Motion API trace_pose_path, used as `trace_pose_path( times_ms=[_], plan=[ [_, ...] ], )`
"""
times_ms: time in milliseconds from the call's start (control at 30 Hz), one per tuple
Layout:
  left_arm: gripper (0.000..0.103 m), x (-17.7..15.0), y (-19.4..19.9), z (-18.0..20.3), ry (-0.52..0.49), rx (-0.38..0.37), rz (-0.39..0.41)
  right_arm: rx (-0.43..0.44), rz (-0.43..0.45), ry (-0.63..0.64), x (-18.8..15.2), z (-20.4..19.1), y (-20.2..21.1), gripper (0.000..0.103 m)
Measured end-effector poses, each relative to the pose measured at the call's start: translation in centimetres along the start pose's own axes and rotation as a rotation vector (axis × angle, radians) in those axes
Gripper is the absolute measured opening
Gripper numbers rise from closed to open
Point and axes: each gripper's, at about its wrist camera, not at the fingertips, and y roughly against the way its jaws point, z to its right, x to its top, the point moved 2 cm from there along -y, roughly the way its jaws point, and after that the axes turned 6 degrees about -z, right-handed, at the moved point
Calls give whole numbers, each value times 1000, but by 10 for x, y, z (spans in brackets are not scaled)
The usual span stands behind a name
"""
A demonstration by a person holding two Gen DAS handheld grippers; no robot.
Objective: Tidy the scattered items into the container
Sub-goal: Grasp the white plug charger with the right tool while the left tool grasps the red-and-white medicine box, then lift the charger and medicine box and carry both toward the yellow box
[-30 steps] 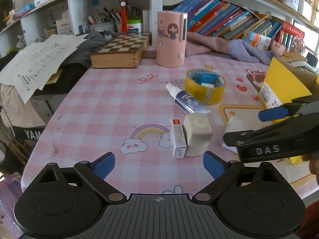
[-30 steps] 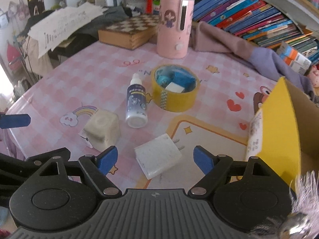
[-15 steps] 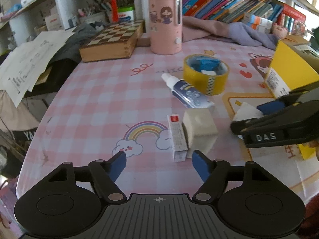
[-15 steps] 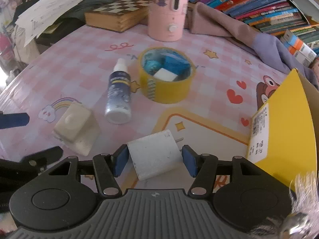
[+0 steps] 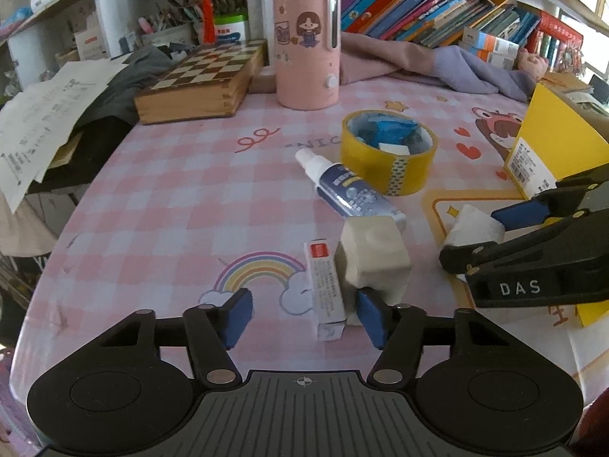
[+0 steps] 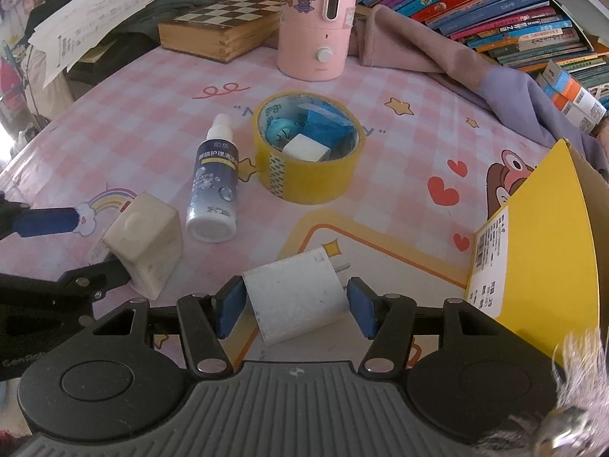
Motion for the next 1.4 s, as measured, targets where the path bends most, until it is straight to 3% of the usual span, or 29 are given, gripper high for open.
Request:
trace_pose_path(
  times_ms=[67,200,333,667,767,833,900,1033,1300,1400],
  plan=[
    [52,1,-2,3,-11,-13,7,-2,-4,6,-1,0,-1,57],
    [29,3,-4,8,-27,-58,8,10,-35,-14,-3,3,-5,54],
    [22,3,0,7,-23,-69,0,18,-35,-27,-5,3,-4,53],
    [21,-6,15,-2,34,-72,-24,40,6,-44,-11,2,9,53],
    [27,-13,13,-3,34,-45,-62,48,2,-45,-12,0,9,53],
    [37,-16,15,-5,46,-27,-65,52,3,-43,-13,-1,10,53],
    [37,-18,19,-8,60,-20,-54,57,2,-38,-14,-3,9,53],
    [37,-21,22,-11,64,26,-49,64,1,-32,-14,-4,9,53],
    [32,-16,11,-8,49,19,-60,70,-3,-7,-10,-6,6,53],
    [23,-15,5,-8,47,13,-70,70,-7,-10,-9,-3,4,53]
  ],
)
